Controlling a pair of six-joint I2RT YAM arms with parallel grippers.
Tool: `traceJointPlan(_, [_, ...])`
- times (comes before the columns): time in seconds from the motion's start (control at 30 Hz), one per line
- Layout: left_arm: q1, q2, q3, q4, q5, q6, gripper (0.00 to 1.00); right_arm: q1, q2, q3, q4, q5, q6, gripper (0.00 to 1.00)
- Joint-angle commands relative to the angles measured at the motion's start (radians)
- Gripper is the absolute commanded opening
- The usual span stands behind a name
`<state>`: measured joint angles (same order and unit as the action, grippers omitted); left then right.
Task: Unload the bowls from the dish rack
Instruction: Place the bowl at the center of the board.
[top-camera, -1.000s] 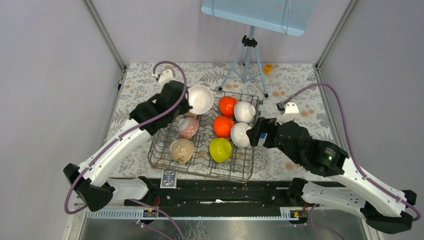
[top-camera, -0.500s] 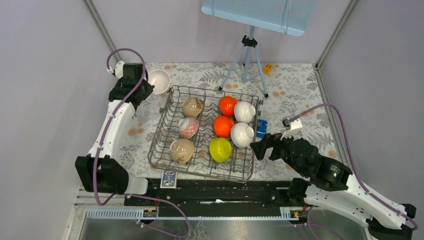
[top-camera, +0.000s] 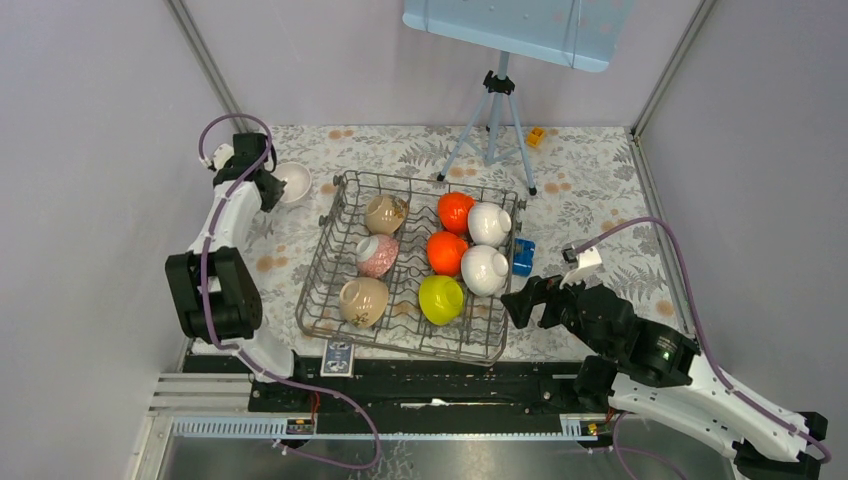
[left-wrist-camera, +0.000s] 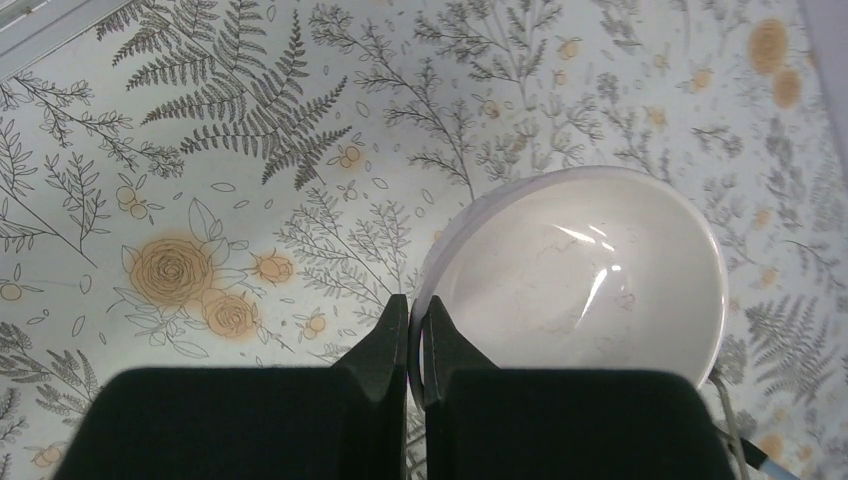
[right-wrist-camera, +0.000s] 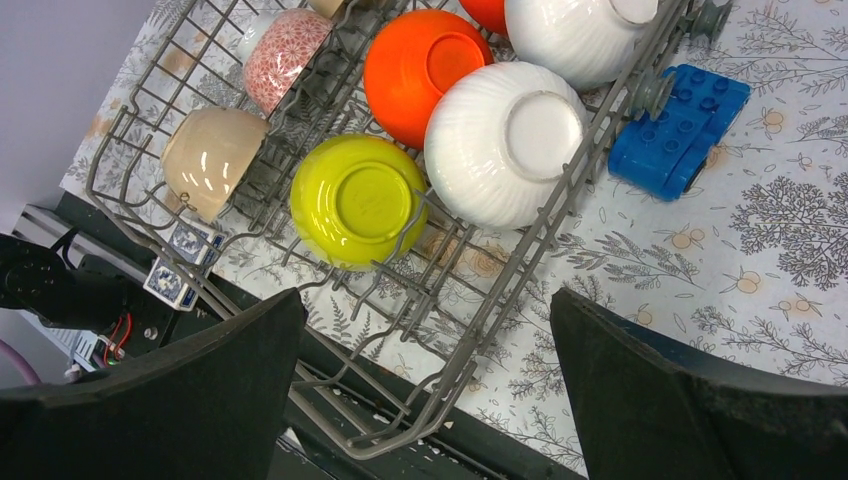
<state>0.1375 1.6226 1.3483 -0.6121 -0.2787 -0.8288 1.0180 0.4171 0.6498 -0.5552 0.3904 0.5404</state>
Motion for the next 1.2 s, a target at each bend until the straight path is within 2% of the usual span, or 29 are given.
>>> traceJointPlan(0.0, [0.029,0.06,0.057,0.067,-0.011,-0.015,0.0,-0.004,0.022,-0.002,0.024,0.003,-0.003,1.0])
traceJointPlan(0.37, [0.075,0.231,0.087,0.158,0.037,-0.032,0.0,-0.004,0.094,-0.016,0.062,0.031,0.007,1.0])
traceJointPlan(0.6, [0.081,0.354,0.18,0.17,0.032,-0.014,0.0,-0.004,0.11,0.007,0.041,0.06,0.02,1.0])
traceJointPlan(1.1, [0.082,0.451,0.249,0.177,-0.006,-0.012,0.0,-0.004,0.145,0.066,0.008,0.114,0.002,1.0])
traceJointPlan(1.17, [0.082,0.455,0.245,0.178,-0.006,-0.012,0.05,-0.004,0.139,0.068,0.004,0.121,0.0,1.0])
